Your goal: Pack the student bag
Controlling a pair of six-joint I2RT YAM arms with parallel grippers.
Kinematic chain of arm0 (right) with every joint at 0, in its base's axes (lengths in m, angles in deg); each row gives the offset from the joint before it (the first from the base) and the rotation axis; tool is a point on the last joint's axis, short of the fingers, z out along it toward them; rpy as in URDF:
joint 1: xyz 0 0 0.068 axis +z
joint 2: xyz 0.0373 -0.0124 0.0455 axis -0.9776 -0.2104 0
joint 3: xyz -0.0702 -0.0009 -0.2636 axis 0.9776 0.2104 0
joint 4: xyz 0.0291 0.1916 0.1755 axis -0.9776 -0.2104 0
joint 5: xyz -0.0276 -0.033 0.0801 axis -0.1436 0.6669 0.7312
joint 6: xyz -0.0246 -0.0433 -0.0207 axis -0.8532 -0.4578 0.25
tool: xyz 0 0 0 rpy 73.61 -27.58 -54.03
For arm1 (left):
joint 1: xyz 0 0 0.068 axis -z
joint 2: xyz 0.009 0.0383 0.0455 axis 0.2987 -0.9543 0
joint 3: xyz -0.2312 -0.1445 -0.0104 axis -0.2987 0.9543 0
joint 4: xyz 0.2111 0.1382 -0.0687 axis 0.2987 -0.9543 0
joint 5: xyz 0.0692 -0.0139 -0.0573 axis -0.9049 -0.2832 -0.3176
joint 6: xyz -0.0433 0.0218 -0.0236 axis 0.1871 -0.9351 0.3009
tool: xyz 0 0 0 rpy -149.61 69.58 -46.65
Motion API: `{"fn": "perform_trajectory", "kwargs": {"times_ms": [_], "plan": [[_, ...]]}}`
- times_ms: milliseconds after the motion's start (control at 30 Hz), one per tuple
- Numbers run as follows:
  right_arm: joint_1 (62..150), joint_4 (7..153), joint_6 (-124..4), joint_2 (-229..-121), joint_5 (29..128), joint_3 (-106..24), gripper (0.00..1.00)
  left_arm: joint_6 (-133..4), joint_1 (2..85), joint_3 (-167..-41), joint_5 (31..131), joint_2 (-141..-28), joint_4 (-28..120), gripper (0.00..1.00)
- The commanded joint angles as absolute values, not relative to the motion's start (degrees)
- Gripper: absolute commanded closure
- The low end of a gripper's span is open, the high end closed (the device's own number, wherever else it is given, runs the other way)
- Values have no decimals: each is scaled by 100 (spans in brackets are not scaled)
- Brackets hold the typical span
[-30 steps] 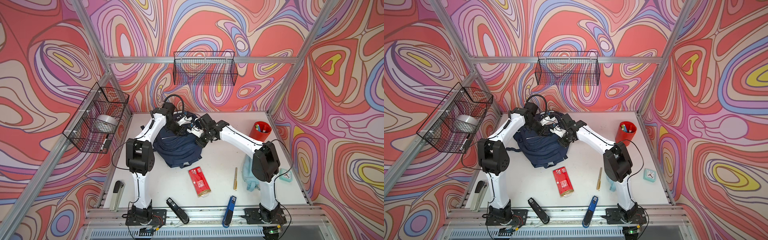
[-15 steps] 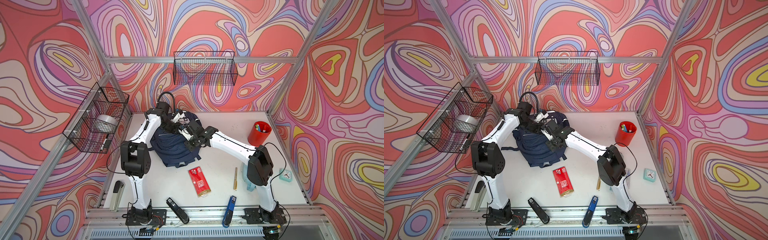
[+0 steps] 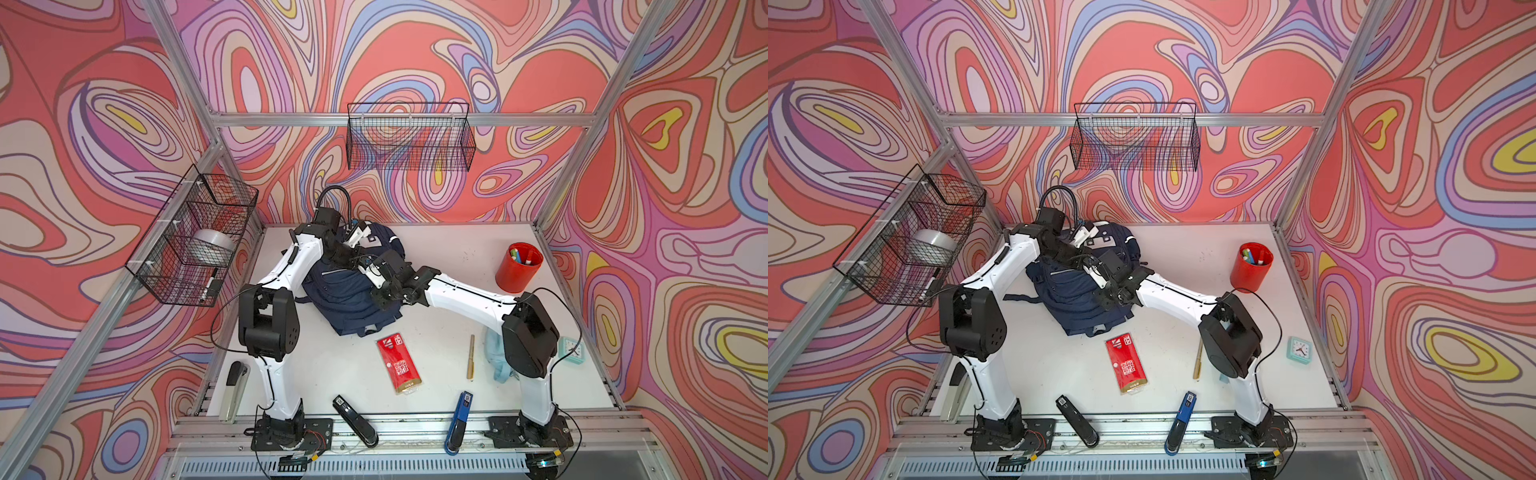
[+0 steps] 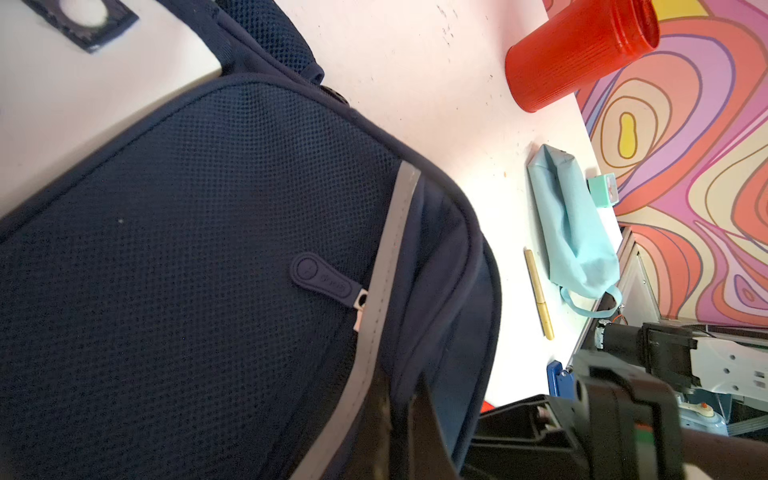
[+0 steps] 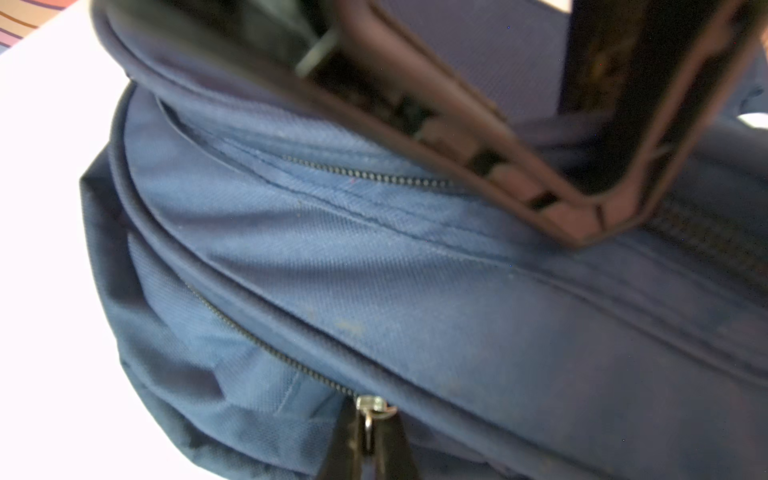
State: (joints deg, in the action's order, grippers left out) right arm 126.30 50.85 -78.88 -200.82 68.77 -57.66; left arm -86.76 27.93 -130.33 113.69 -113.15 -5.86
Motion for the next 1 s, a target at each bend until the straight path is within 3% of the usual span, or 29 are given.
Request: {"fn": "perform_trajectory", "kwargs": {"times_ms": [0,200,367,500,800,967], "plan": [[13307,5632,-8215,-19808,7156,-5378,100,-8117,2881,-12997,12032,-10985,582,100],[12719,6848,-7728,-19408,7792,-4279,100,-8123,2731,-12957,12583,-10948,683,100],[13228,6406,-8497,-19477,6842,-4691,100,-7926,2718,-12911,12217,-10924,717,100],[13935,6784,-9327,-19599,5952,-4663,100,-7037,2616,-12557,12580,-10847,1691,100],[14069,5351,-9222,-20955,6702,-6573,100,-6591,2596,-12485,12494,-10543,2011,100],[13833,5880,-9576,-20272,6137,-5405,100,-6872,2591,-12693,12108,-10439,1407,100]]}}
